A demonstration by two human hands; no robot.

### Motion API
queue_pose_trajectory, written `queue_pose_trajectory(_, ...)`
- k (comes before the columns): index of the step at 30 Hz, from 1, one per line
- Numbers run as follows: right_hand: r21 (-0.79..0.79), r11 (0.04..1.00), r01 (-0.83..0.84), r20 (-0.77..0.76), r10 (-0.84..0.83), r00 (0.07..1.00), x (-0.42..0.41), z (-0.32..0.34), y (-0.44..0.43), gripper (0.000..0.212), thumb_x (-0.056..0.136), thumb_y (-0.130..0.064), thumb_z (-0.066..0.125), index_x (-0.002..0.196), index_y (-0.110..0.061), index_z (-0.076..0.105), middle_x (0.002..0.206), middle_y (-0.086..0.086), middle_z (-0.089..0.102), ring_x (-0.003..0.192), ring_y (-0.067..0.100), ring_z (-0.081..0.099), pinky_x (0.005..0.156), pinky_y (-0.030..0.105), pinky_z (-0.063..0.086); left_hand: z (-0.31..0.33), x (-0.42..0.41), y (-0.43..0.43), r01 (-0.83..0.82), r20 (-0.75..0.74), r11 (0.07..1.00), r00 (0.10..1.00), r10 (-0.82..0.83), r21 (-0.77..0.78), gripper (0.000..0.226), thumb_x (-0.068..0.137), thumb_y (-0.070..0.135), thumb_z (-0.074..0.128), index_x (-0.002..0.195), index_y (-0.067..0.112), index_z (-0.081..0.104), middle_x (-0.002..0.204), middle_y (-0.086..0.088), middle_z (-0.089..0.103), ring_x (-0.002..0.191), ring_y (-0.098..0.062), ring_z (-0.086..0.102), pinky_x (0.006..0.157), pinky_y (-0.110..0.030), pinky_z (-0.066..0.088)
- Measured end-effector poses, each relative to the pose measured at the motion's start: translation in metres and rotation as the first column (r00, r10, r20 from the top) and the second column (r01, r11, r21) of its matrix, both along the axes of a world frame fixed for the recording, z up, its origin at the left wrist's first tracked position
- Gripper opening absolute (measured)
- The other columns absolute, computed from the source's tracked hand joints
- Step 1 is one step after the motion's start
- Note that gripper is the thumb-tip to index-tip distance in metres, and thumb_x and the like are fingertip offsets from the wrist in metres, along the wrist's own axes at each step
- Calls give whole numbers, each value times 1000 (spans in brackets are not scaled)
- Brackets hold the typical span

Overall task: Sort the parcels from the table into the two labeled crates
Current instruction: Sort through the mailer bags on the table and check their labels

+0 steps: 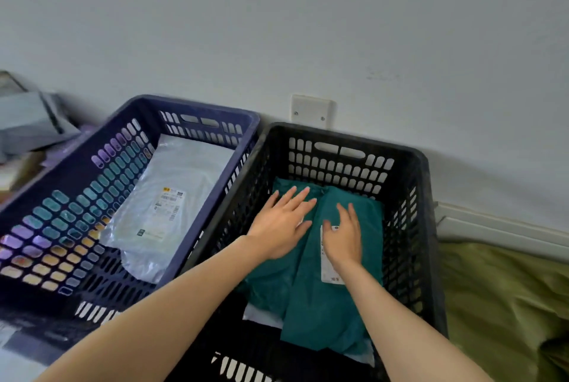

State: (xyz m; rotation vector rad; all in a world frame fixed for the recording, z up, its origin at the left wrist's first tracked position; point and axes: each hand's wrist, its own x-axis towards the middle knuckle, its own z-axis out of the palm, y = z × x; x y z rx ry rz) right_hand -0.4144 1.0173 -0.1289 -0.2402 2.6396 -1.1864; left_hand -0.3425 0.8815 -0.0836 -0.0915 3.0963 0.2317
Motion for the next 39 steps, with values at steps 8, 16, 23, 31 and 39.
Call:
queue_pose_trajectory(8, -160, 982, -101, -160, 75, 984, 10, 70, -69, 49, 100, -28, 46, 148, -22, 38, 161, -8, 19, 147, 13, 17, 115, 37, 23, 88, 33, -65, -119, -170, 993, 978, 118, 4, 51, 104, 33, 33, 153, 29, 20, 163, 3, 1, 149, -18, -2, 121, -42, 2)
queue_pose_trajectory(16, -343, 904, -255, -264, 168, 950, 83, 118, -184, 46, 101, -21, 46, 146, -17, 42, 159, -5, 26, 145, 13, 24, 115, 32, 23, 127, 141, -175, -293, -227, 956, 930, 289, 18, 51, 104, 31, 35, 153, 29, 21, 163, 3, 0, 149, -17, -2, 121, -42, 2)
queue_pose_trajectory(23, -312, 869, -385, -346, 273, 897, 171, 143, -285, 44, 100, -17, 46, 144, -14, 44, 157, 0, 31, 145, 14, 25, 109, 22, 21, 145, 240, -267, -392, -276, 920, 882, 383, 23, 50, 103, 31, 35, 152, 30, 24, 162, 0, 8, 149, -19, 7, 120, -40, 7)
queue_pose_trajectory(31, -277, 824, -495, -342, 397, 852, 254, 160, -380, 46, 98, -19, 48, 144, -12, 42, 154, 3, 36, 141, 18, 33, 114, 34, 30, 141, 345, -362, -515, -297, 856, 810, 506, 53, 49, 102, 30, 39, 150, 31, 30, 160, -1, 17, 147, -21, 14, 118, -37, 14)
queue_pose_trajectory(39, -180, 797, -576, -260, 526, 810, 288, 149, -468, 48, 96, -15, 50, 143, -11, 43, 145, 8, 47, 133, 23, 44, 108, 36, 37, 113, 402, -447, -619, -247, 781, 747, 617, 78, 48, 102, 33, 41, 149, 31, 33, 158, -2, 26, 144, -25, 26, 115, -42, 29)
